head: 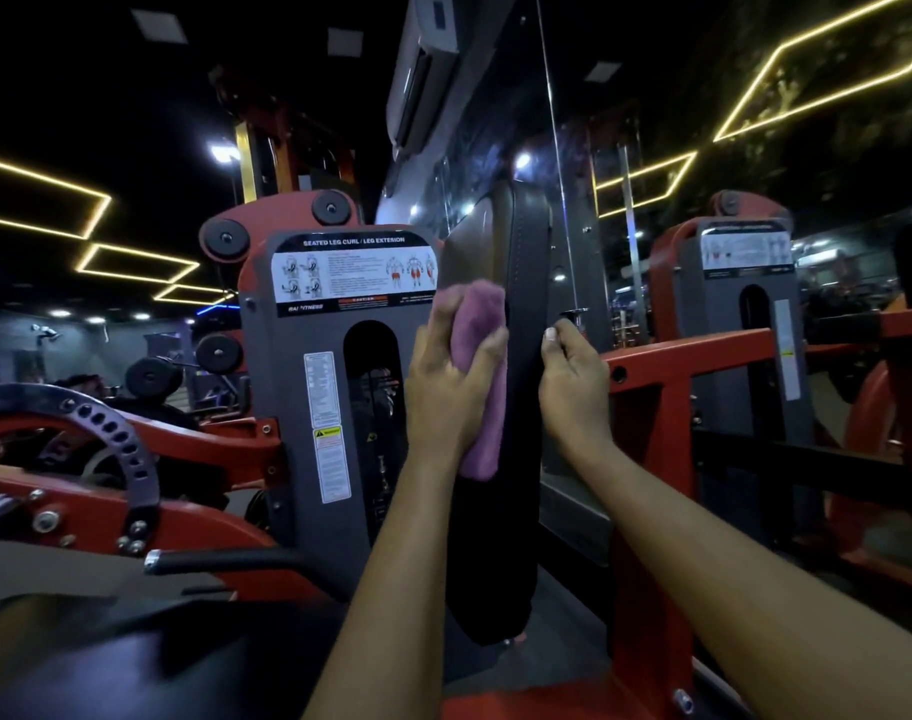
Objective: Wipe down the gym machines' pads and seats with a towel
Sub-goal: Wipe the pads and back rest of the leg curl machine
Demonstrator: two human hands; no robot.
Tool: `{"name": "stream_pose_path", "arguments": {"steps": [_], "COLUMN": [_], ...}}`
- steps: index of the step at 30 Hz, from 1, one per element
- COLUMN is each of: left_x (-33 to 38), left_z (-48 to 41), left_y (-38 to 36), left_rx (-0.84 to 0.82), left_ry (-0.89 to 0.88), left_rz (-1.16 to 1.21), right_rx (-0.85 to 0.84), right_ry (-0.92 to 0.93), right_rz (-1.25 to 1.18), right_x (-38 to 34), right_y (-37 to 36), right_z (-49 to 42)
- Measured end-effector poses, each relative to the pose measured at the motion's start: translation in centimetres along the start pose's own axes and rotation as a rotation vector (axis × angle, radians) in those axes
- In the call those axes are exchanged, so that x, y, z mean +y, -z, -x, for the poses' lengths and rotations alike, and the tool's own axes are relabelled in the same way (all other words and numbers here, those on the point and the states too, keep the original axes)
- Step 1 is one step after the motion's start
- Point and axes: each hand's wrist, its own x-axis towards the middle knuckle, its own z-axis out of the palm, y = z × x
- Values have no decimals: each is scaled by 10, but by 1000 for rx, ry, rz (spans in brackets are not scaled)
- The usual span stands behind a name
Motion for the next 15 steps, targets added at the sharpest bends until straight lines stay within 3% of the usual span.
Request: {"name": "stream_pose_path", "arguments": {"steps": [6,10,15], "left_x": [-29,-39,-96], "left_z": [41,-3,-73], "left_y": [10,3,-12], "left_rx": [-37,-22,-41], "left_ry": [19,42,246], "left_rz": [-40,-129,-207], "right_rx": [240,286,349], "right_ry": [17,45,67], "right_rz": [92,156,311], "right_x": [1,1,1], "right_y": [-22,-28,-35], "right_z": [15,19,22]}}
